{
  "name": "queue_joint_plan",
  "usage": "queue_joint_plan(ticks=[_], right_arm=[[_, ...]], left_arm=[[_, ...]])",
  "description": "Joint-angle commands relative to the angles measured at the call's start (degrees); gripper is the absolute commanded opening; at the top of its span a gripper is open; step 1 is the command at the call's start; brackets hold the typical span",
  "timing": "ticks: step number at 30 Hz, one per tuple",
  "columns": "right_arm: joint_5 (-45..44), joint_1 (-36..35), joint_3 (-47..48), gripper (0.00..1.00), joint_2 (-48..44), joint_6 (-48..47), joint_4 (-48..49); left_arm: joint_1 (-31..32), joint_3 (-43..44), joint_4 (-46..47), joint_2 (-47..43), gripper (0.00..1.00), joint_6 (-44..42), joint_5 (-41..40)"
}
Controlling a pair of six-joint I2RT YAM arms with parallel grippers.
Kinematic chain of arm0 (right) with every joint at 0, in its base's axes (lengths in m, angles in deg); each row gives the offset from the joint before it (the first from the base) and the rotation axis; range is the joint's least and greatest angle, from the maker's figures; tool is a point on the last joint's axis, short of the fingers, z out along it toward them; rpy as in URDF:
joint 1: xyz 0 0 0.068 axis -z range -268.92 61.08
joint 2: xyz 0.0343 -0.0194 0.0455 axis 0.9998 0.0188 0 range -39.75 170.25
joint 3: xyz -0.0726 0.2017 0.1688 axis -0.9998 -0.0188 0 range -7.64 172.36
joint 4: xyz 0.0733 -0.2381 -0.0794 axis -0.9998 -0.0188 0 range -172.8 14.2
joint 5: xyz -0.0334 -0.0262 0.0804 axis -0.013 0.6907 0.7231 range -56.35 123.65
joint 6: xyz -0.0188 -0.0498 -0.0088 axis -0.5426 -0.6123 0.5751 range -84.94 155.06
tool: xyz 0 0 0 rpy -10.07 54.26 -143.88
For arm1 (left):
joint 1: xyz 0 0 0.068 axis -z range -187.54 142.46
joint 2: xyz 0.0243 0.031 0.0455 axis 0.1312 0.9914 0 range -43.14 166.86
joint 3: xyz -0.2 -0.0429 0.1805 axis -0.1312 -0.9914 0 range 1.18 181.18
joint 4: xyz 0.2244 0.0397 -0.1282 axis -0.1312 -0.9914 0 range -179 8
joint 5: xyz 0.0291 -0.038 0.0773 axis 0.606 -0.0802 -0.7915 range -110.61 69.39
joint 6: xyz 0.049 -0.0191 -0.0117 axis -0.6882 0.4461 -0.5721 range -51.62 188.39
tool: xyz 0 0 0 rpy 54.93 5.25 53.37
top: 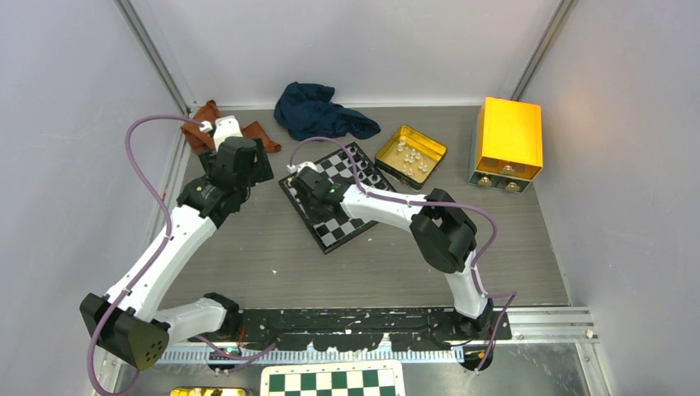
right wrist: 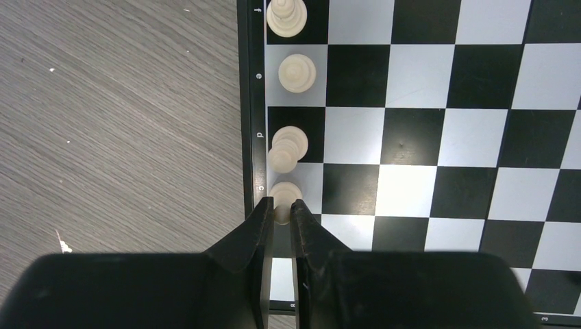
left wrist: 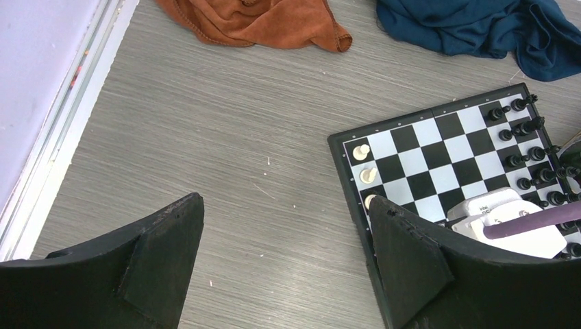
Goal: Set up the chess pieces on the board
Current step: Place the chess piece on the chessboard.
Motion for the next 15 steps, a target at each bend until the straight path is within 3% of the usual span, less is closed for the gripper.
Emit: queue_joint_plan(ticks=[1,15], right_arm=[[0.1,-0.3,0.5,0.01,-0.3,-0.9,2.8],[-0.9,-0.3,-1.7,0.01,-1.0,-1.6,3.8]], left_arm=[[-0.3,0.2,1.6,-1.0,0.9,-0.2,-1.6],[-0.3,0.2,1.6,-0.8,0.9,0.0,-1.0]])
